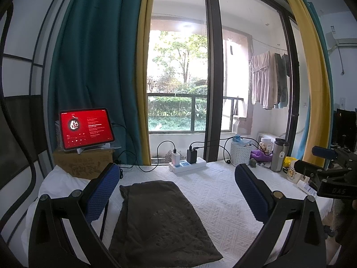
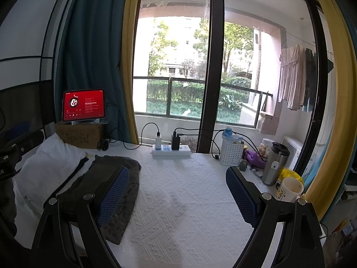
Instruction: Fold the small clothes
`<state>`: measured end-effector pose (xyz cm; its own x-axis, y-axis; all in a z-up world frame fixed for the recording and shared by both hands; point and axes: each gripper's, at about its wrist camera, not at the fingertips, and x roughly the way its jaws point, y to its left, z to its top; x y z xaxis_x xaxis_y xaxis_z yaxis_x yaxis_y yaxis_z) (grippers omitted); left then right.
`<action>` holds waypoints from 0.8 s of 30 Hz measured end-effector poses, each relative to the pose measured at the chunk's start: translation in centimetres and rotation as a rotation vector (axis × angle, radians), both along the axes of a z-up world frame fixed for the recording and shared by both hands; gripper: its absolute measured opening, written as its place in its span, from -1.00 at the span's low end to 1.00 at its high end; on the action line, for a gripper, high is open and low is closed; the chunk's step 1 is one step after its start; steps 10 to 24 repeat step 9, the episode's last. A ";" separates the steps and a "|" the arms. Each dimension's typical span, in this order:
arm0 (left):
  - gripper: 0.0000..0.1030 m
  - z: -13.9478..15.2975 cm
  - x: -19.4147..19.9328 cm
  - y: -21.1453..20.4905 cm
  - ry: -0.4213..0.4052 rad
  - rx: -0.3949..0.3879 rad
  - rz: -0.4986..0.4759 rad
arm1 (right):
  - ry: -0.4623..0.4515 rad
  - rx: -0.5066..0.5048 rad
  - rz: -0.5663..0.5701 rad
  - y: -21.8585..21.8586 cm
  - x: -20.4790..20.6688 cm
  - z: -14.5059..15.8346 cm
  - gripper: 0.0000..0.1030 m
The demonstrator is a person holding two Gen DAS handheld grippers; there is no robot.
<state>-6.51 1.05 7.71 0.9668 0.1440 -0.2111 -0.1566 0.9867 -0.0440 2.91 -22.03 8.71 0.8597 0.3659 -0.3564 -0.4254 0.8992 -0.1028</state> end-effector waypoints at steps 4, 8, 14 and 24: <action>0.98 0.0 0.0 -0.1 0.000 0.000 0.000 | 0.001 -0.001 0.000 -0.1 0.1 -0.1 0.75; 0.98 -0.1 -0.1 -0.2 -0.004 0.001 -0.005 | 0.002 -0.003 0.002 -0.1 0.0 -0.1 0.75; 0.98 -0.1 -0.2 -0.2 -0.009 -0.001 -0.005 | 0.003 -0.004 0.003 -0.1 0.0 -0.2 0.75; 0.98 -0.1 -0.2 -0.2 -0.009 -0.001 -0.005 | 0.003 -0.004 0.003 -0.1 0.0 -0.2 0.75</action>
